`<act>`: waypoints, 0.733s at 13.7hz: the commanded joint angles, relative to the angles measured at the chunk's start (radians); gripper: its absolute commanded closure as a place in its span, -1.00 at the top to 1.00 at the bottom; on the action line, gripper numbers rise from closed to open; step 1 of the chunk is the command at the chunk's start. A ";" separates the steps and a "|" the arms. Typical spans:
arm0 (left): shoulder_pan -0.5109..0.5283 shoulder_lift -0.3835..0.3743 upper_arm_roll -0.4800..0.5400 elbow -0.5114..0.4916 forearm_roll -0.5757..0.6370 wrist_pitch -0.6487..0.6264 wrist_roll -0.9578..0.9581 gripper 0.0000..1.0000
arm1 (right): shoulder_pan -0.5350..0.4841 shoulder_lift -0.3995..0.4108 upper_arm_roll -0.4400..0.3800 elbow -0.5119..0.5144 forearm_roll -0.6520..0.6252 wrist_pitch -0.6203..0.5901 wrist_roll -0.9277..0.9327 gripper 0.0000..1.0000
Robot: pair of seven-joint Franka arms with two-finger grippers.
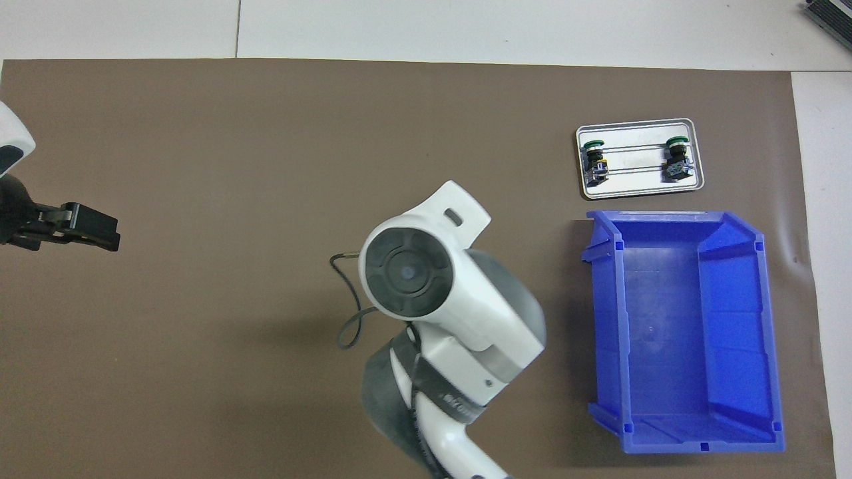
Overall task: Place and press button with both arms
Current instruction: 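Carry the button module with the right gripper over the blue bin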
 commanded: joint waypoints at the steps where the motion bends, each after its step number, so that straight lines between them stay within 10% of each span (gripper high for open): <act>1: 0.002 -0.012 -0.003 -0.011 0.019 -0.011 -0.007 1.00 | -0.214 -0.107 0.018 -0.078 -0.023 -0.010 -0.241 -1.00; 10: 0.002 -0.012 -0.003 -0.011 0.018 -0.011 -0.007 1.00 | -0.571 -0.382 0.017 -0.596 0.032 0.212 -0.694 -1.00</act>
